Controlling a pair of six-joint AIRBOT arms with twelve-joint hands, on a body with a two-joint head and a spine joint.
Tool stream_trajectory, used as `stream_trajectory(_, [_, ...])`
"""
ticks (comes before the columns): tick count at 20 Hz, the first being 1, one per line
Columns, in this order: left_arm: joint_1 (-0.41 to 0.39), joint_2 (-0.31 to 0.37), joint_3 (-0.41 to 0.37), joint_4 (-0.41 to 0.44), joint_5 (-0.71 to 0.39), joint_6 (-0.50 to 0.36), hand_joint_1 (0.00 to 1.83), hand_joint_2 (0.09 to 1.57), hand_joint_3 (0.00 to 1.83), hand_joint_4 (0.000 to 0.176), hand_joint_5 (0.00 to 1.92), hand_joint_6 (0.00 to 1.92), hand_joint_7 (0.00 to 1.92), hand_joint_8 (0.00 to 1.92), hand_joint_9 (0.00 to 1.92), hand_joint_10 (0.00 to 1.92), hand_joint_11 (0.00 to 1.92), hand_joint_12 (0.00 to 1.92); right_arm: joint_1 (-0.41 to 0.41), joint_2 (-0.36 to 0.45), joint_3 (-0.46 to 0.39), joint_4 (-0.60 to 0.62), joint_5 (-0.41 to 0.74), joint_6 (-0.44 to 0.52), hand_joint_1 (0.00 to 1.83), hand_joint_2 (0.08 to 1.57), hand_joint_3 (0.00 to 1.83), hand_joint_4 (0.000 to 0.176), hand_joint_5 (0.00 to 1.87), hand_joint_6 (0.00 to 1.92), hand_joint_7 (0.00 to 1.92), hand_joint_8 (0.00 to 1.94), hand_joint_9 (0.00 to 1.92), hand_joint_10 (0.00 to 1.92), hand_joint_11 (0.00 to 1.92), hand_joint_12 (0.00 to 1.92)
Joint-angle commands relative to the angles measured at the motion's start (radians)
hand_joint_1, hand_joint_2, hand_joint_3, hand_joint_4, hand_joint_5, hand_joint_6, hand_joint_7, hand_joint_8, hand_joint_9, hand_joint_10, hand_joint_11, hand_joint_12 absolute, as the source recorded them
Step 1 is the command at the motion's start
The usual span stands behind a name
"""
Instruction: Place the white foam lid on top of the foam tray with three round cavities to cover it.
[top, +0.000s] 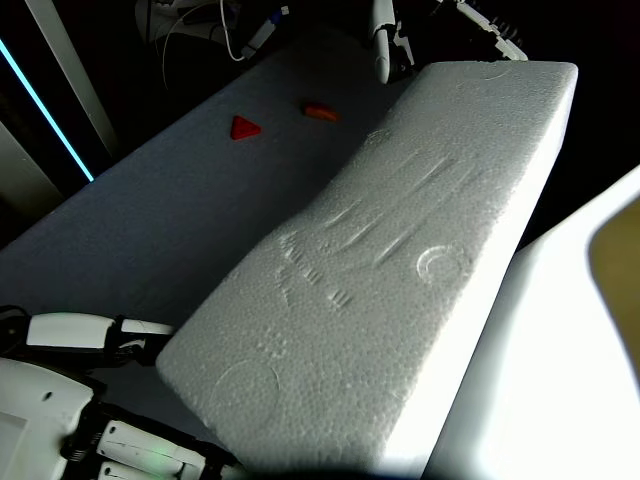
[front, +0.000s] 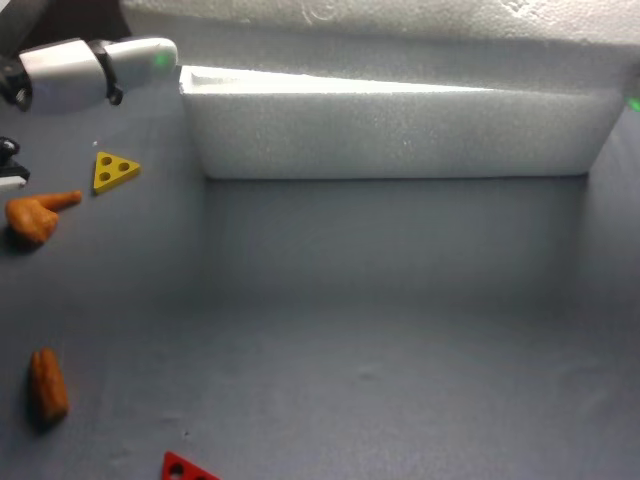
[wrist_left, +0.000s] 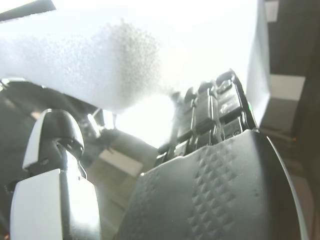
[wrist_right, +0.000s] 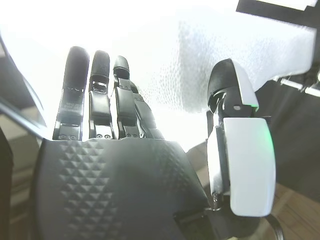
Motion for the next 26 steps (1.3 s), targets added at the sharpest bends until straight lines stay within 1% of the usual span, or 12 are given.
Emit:
stream_trajectory(1, [-0.02, -0.023, -0.002, 0.101, -0.087, -0.019, 0.69, 1.04, 0.01, 0.0, 0.26, 0.01, 0.06, 0.01, 0.02, 0.01, 0.0, 1.01, 0.029, -0.009, 0.0, -0.121, 0.12, -0.003, 0.65, 1.13, 0.0, 0.0, 0.0, 0.09, 0.23, 0.09, 0.0, 1.03, 0.0, 1.91])
stream_trajectory(2, [-0.033, -0.035, 0.013, 0.104, -0.068, -0.024, 0.69, 1.04, 0.0, 0.0, 0.26, 0.01, 0.07, 0.01, 0.03, 0.01, 0.0, 1.04, 0.042, -0.019, 0.014, -0.119, 0.098, -0.005, 0.66, 1.13, 0.0, 0.0, 0.0, 0.12, 0.24, 0.14, 0.0, 1.12, 0.0, 1.92])
stream_trajectory(3, [-0.045, -0.048, 0.028, 0.106, -0.047, -0.024, 0.69, 1.04, 0.0, 0.0, 0.25, 0.01, 0.07, 0.0, 0.02, 0.01, 0.0, 0.98, 0.05, -0.028, 0.028, -0.114, 0.085, -0.006, 0.66, 1.13, 0.0, 0.0, 0.0, 0.02, 0.16, 0.12, 0.0, 0.91, 0.0, 1.89])
stream_trajectory(8, [-0.086, -0.089, 0.075, 0.107, 0.011, -0.032, 0.65, 1.04, 0.0, 0.0, 0.22, 0.0, 0.03, 0.0, 0.0, 0.0, 0.0, 0.87, 0.074, -0.056, 0.072, -0.095, 0.037, -0.011, 0.63, 1.15, 0.0, 0.0, 0.0, 0.0, 0.18, 0.21, 0.0, 1.04, 0.0, 1.86])
stream_trajectory(12, [-0.092, -0.107, 0.094, 0.099, 0.037, -0.034, 0.66, 1.08, 0.01, 0.0, 0.22, 0.0, 0.06, 0.0, 0.01, 0.0, 0.0, 0.76, 0.095, -0.064, 0.089, -0.084, 0.01, -0.032, 0.62, 1.13, 0.0, 0.0, 0.0, 0.0, 0.08, 0.28, 0.0, 0.77, 0.0, 1.9])
stream_trajectory(13, [-0.092, -0.112, 0.1, 0.097, 0.044, -0.034, 0.65, 1.08, 0.0, 0.0, 0.22, 0.0, 0.05, 0.01, 0.0, 0.0, 0.0, 0.66, 0.098, -0.064, 0.093, -0.082, 0.006, -0.034, 0.62, 1.12, 0.0, 0.0, 0.0, 0.0, 0.1, 0.45, 0.0, 1.05, 0.0, 1.92])
stream_trajectory(15, [-0.091, -0.122, 0.112, 0.091, 0.056, -0.038, 0.64, 1.09, 0.0, 0.0, 0.22, 0.0, 0.04, 0.0, 0.0, 0.0, 0.0, 0.55, 0.107, -0.065, 0.099, -0.075, -0.004, -0.045, 0.62, 1.12, 0.0, 0.0, 0.0, 0.13, 0.01, 0.77, 0.0, 1.24, 0.0, 1.92])
stream_trajectory(19, [-0.079, -0.12, 0.112, 0.088, 0.062, -0.044, 0.6, 1.09, 0.0, 0.0, 0.21, 0.0, 0.03, 0.0, 0.0, 0.0, 0.0, 0.45, 0.111, -0.066, 0.104, -0.07, -0.012, -0.046, 0.64, 1.15, 0.01, 0.0, 0.0, 0.0, 0.0, 0.5, 0.0, 0.76, 0.0, 1.82])
stream_trajectory(22, [-0.067, -0.118, 0.113, 0.083, 0.069, -0.045, 0.58, 1.09, 0.0, 0.0, 0.2, 0.0, 0.02, 0.0, 0.0, 0.0, 0.0, 0.31, 0.113, -0.06, 0.104, -0.069, -0.012, -0.049, 0.66, 1.15, 0.0, 0.0, 0.0, 0.0, 0.03, 0.44, 0.0, 0.81, 0.0, 1.8])
stream_trajectory(24, [-0.065, -0.12, 0.115, 0.077, 0.071, -0.045, 0.56, 1.09, 0.0, 0.0, 0.19, 0.0, 0.01, 0.0, 0.0, 0.0, 0.0, 0.25, 0.114, -0.057, 0.105, -0.066, -0.019, -0.054, 0.62, 1.17, 0.01, 0.0, 0.05, 0.03, 0.12, 0.53, 0.0, 1.14, 0.0, 1.87])
stream_trajectory(25, [-0.066, -0.122, 0.117, 0.077, 0.074, -0.045, 0.57, 1.09, 0.0, 0.0, 0.18, 0.0, 0.02, 0.01, 0.0, 0.0, 0.0, 0.24, 0.114, -0.058, 0.108, -0.062, -0.026, -0.058, 0.62, 1.18, 0.0, 0.0, 0.03, 0.27, 0.16, 0.66, 0.06, 1.23, 0.0, 1.91])
stream_trajectory(26, [-0.066, -0.122, 0.117, 0.077, 0.075, -0.045, 0.56, 1.09, 0.0, 0.0, 0.17, 0.0, 0.01, 0.0, 0.0, 0.0, 0.0, 0.18, 0.114, -0.06, 0.111, -0.06, -0.032, -0.059, 0.62, 1.18, 0.0, 0.0, 0.01, 0.14, 0.1, 0.64, 0.02, 1.15, 0.0, 1.88])
